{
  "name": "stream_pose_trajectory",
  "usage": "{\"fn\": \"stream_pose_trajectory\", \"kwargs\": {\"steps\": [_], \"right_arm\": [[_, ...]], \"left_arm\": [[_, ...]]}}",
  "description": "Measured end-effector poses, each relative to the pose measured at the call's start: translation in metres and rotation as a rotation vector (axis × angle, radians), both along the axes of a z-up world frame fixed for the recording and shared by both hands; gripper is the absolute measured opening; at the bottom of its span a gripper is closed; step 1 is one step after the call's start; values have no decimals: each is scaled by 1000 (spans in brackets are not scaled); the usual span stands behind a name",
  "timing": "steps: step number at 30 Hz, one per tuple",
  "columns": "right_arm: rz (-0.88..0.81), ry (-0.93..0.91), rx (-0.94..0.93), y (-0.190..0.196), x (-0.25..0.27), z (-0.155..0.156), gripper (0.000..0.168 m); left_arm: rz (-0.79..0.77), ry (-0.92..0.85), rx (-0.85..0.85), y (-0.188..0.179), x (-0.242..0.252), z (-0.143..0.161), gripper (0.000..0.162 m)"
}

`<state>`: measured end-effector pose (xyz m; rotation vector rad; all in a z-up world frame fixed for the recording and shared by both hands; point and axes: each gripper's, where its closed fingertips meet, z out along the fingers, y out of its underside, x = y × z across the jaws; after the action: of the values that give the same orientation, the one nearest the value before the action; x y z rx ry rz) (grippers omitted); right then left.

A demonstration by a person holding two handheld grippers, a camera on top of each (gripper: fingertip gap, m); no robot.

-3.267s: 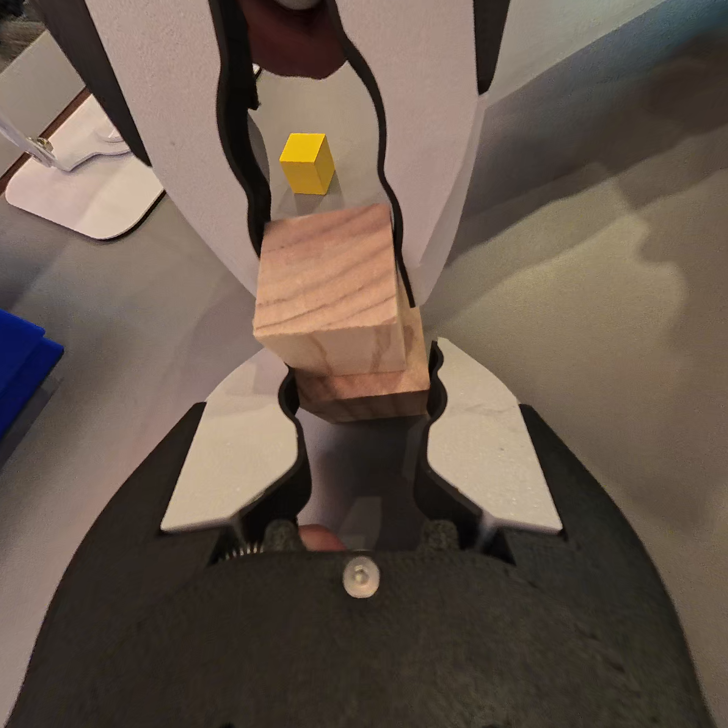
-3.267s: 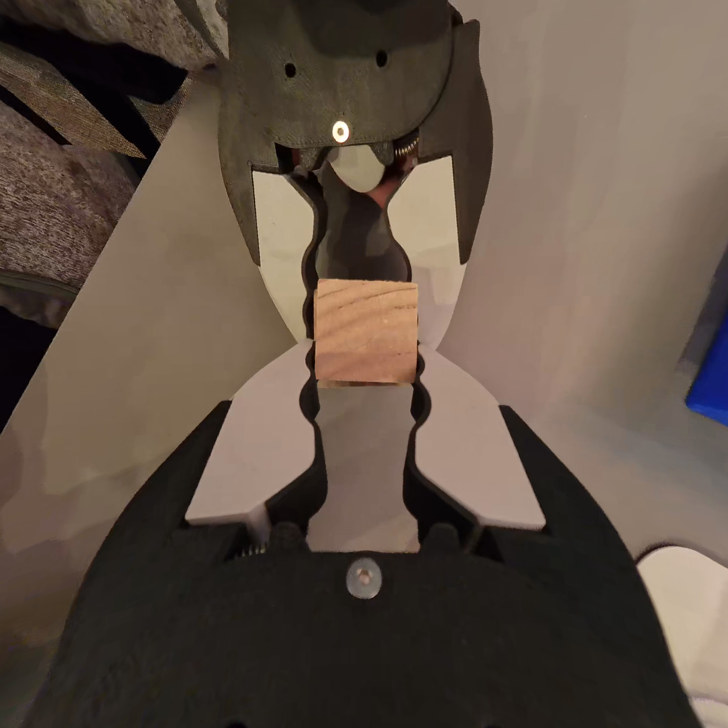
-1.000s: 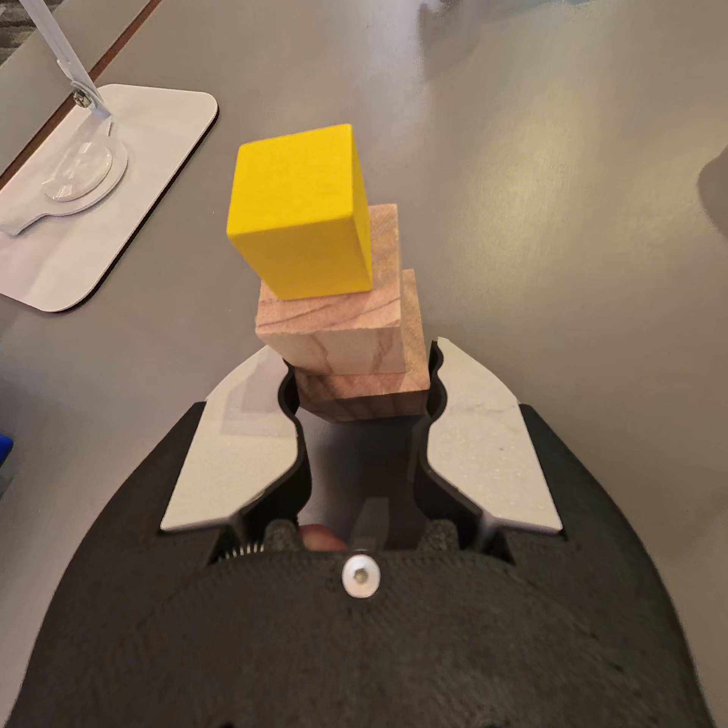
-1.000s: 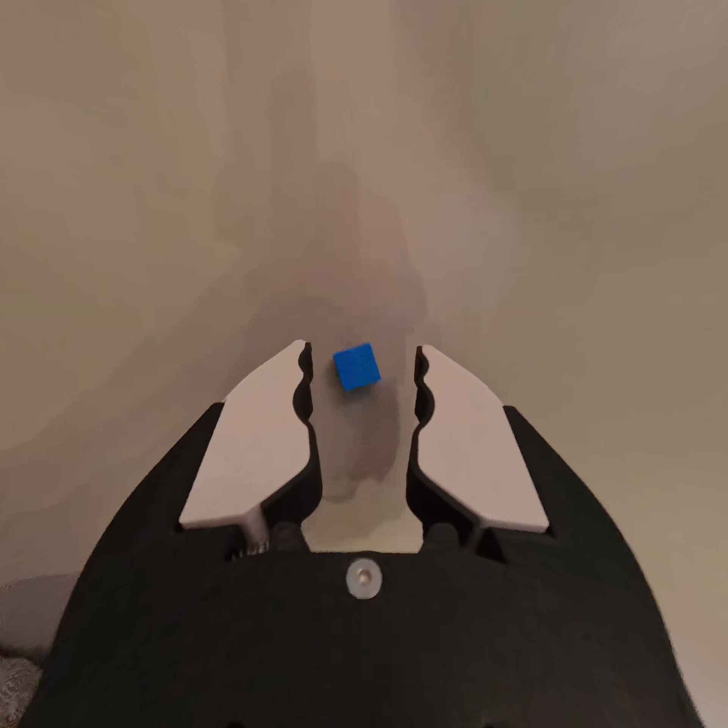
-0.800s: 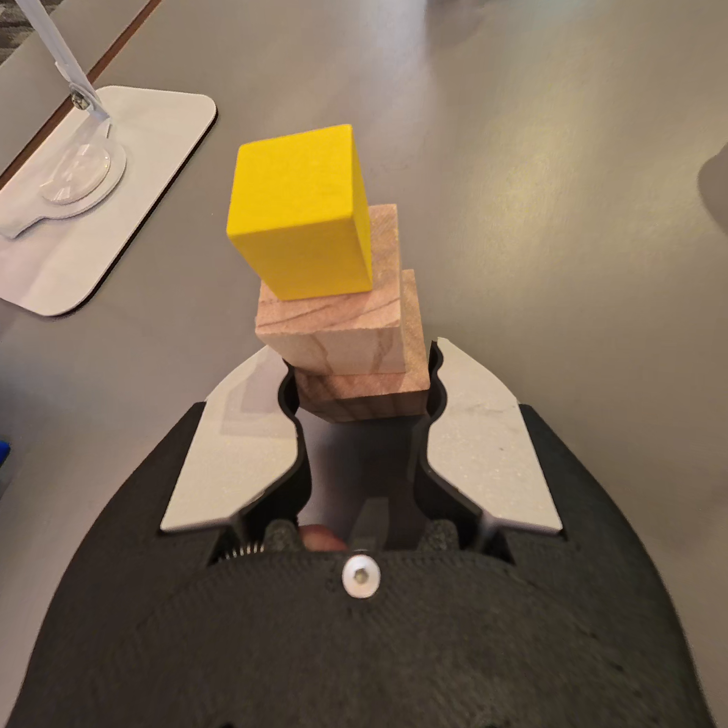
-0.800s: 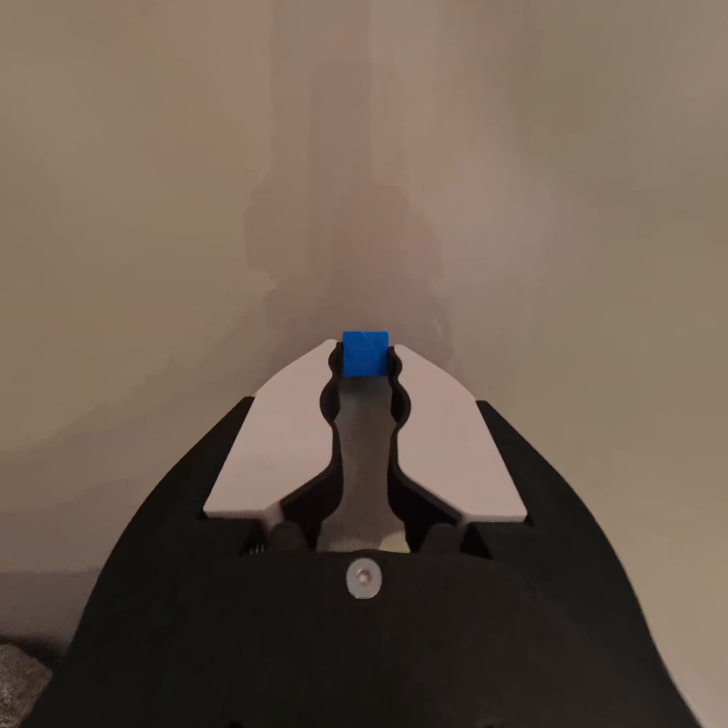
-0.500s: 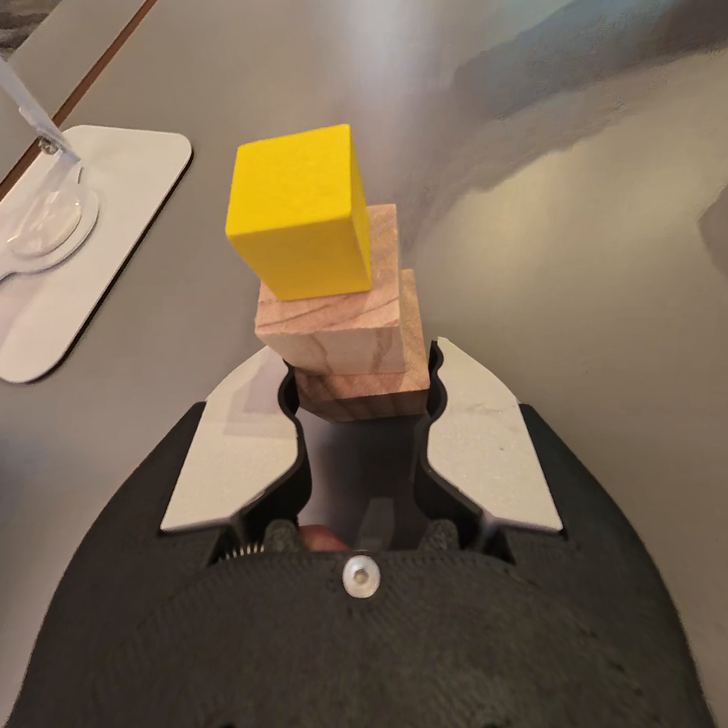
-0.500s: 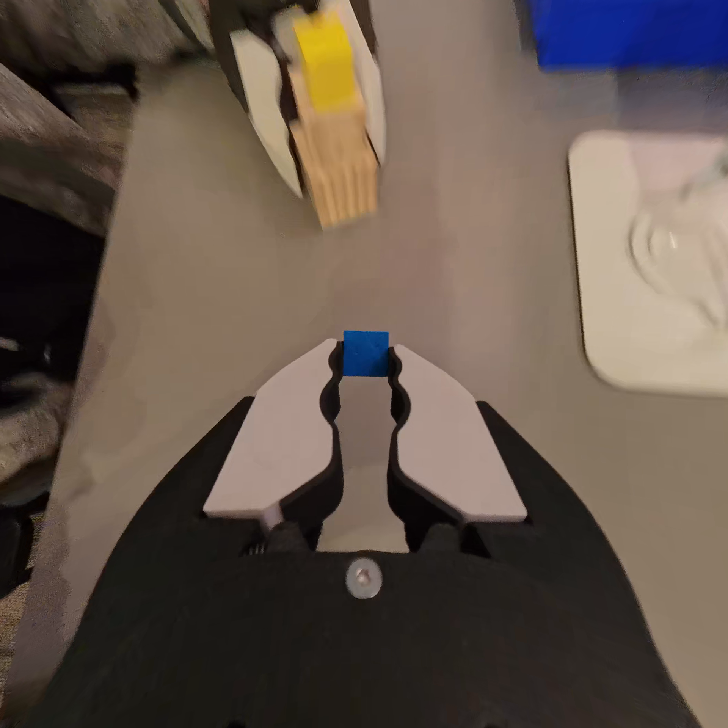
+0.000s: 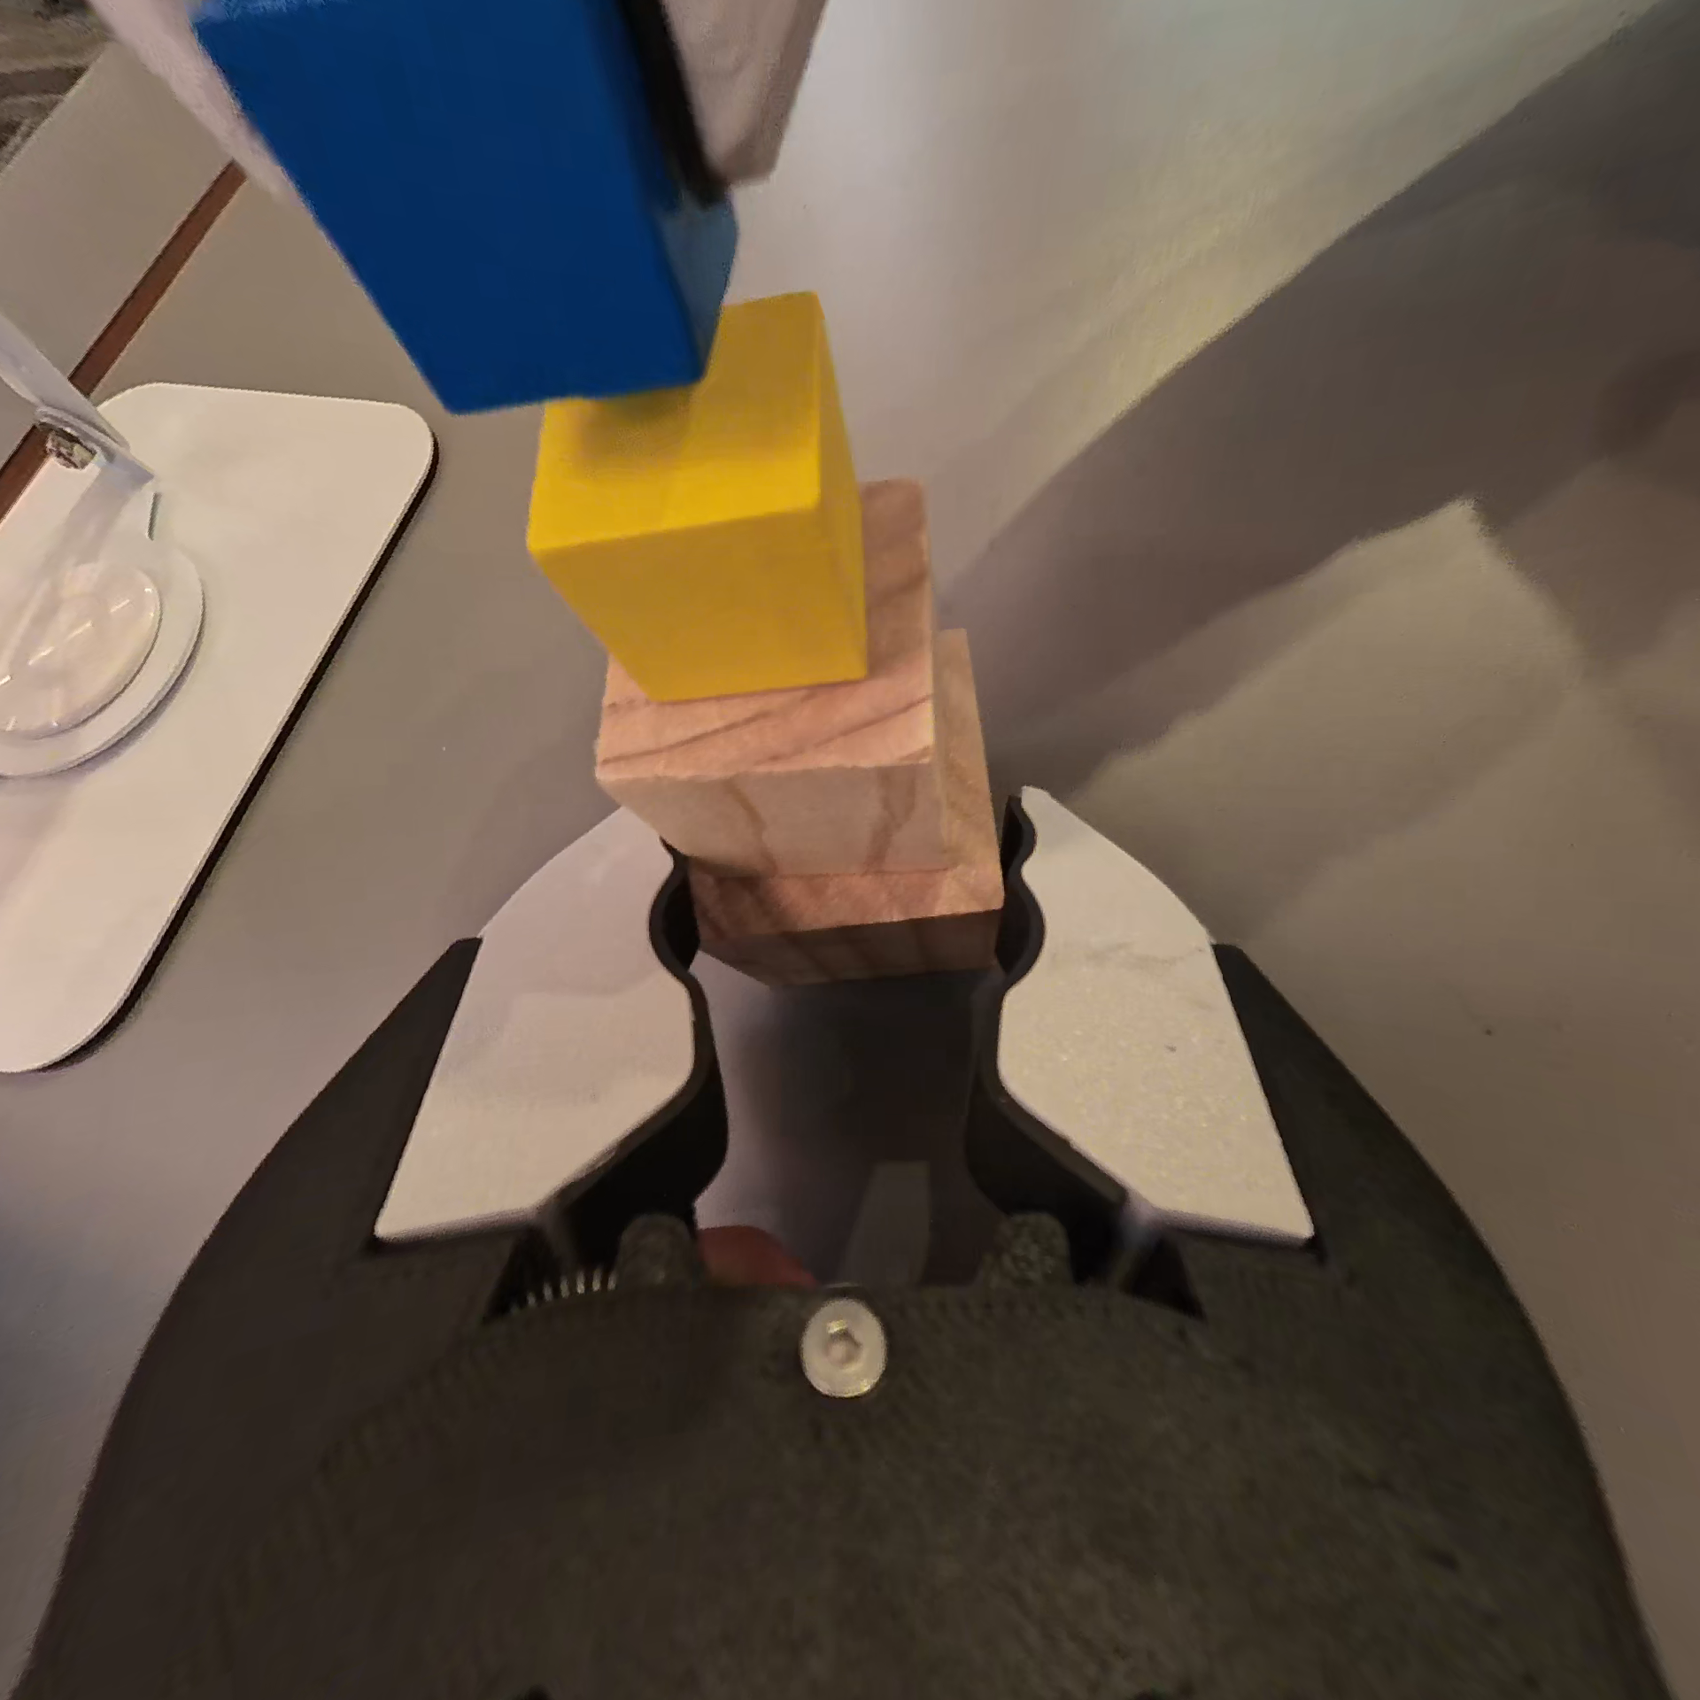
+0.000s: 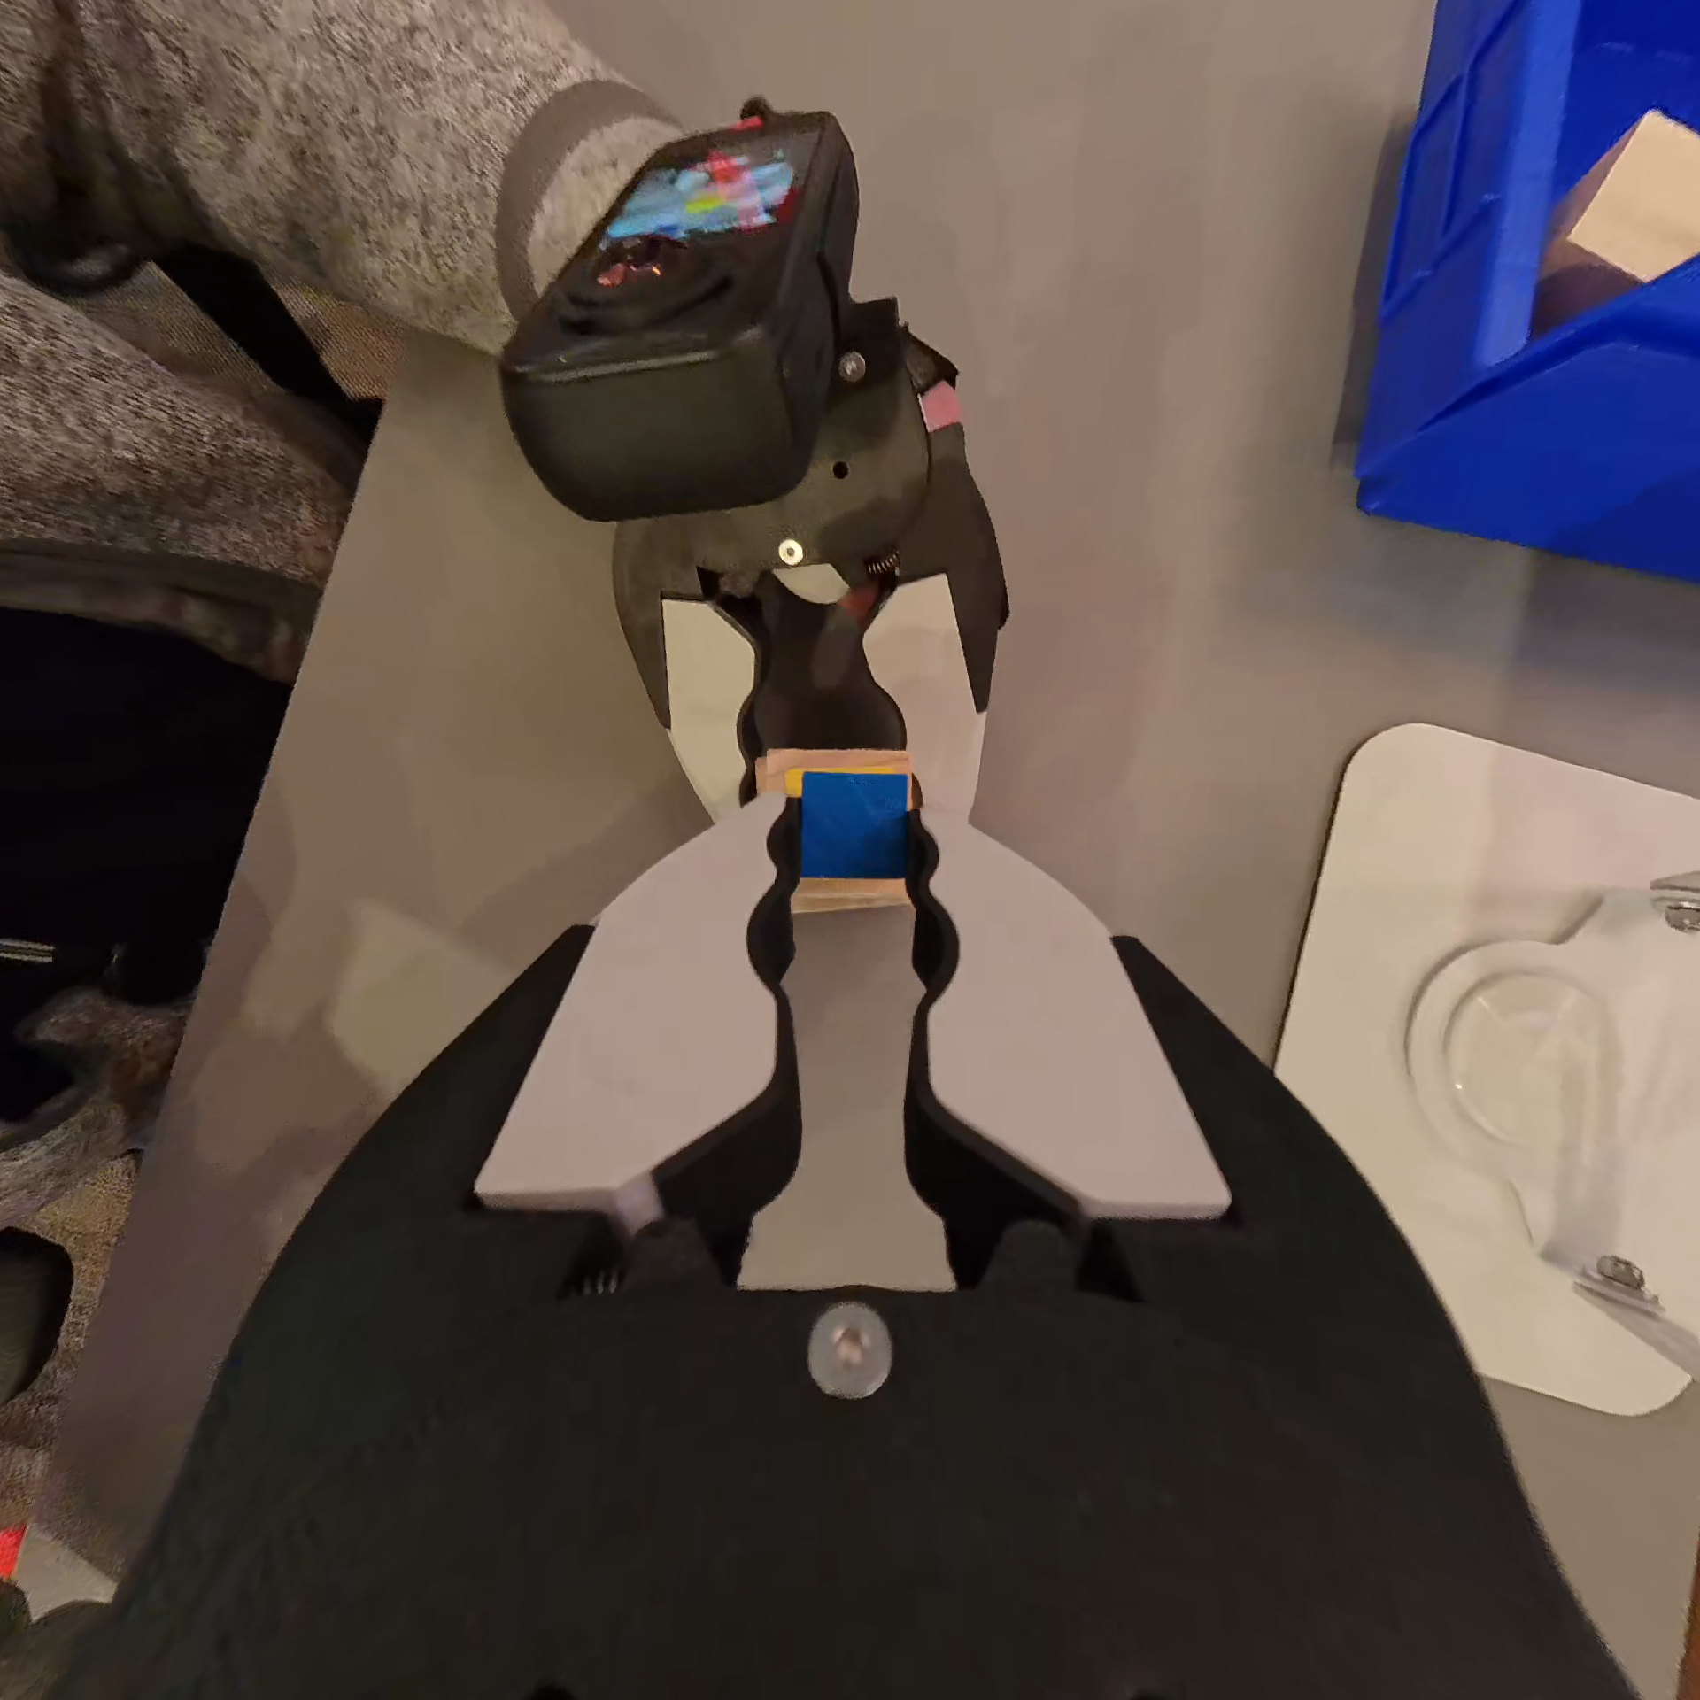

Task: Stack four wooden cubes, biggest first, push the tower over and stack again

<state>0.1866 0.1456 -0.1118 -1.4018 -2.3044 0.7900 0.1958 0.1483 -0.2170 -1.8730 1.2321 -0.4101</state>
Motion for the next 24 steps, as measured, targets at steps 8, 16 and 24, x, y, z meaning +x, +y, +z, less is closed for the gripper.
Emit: {"fn": "stream_pose_trajectory", "kwargs": {"steps": [8, 16, 24], "right_arm": [[-2, -34, -9, -4, -1, -2, 35], [-98, 95, -21, 10, 32, 19, 61], [-318, 116, -109, 43, 139, -27, 48]], "left_arm": [[0, 0, 0, 0, 0, 0, 63], [-10, -1, -4, 2, 6, 0, 63], [-91, 19, -3, 15, 49, 0, 63]]}}
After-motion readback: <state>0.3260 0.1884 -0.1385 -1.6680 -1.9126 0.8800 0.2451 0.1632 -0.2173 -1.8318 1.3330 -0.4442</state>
